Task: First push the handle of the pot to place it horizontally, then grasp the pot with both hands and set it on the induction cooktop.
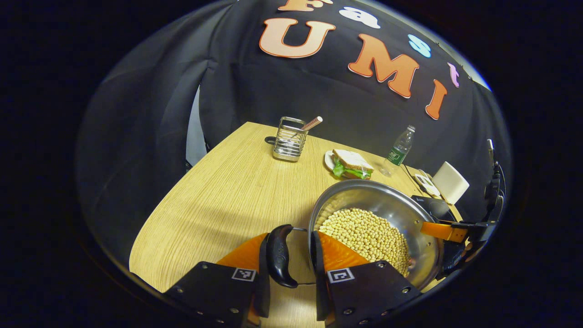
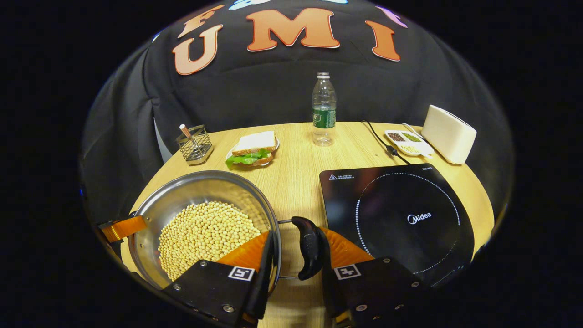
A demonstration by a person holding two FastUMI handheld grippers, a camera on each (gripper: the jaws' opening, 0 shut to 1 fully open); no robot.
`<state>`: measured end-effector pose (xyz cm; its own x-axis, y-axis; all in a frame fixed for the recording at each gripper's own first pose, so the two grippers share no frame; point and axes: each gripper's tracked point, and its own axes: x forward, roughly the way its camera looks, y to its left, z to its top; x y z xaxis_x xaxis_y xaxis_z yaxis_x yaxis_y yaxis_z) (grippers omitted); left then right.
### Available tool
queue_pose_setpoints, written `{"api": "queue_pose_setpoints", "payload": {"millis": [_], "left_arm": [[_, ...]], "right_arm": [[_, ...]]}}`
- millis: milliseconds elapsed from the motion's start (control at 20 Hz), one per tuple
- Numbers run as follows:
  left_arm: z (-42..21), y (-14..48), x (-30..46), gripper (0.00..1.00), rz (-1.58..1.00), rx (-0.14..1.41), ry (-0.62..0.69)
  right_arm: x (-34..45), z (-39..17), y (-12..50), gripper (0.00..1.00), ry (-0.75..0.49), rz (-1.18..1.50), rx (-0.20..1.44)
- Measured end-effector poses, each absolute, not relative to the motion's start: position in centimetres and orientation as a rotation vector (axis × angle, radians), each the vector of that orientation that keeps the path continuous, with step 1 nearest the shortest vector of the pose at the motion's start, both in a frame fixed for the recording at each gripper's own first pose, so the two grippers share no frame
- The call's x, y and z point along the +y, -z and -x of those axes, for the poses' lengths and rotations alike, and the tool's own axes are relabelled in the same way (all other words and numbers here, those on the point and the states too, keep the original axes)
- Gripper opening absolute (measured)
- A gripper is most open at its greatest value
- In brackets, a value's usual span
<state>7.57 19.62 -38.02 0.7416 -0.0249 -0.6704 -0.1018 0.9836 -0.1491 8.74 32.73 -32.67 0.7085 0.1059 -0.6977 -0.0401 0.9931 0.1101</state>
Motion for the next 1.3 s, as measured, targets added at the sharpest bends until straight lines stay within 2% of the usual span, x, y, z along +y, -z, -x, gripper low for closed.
{"api": "queue_pose_setpoints", "payload": {"millis": [500,1300], "left_arm": [[-7.7,33.4,16.5,0.41,0.177,0.679,-0.033],[-9.7,30.5,0.6,0.4,0.112,0.669,0.115]], "right_arm": [[29.6,-9.0,28.1,0.49,-0.076,-0.108,0.722],[14.0,-7.4,25.4,0.49,0.057,-0.187,0.684]]}}
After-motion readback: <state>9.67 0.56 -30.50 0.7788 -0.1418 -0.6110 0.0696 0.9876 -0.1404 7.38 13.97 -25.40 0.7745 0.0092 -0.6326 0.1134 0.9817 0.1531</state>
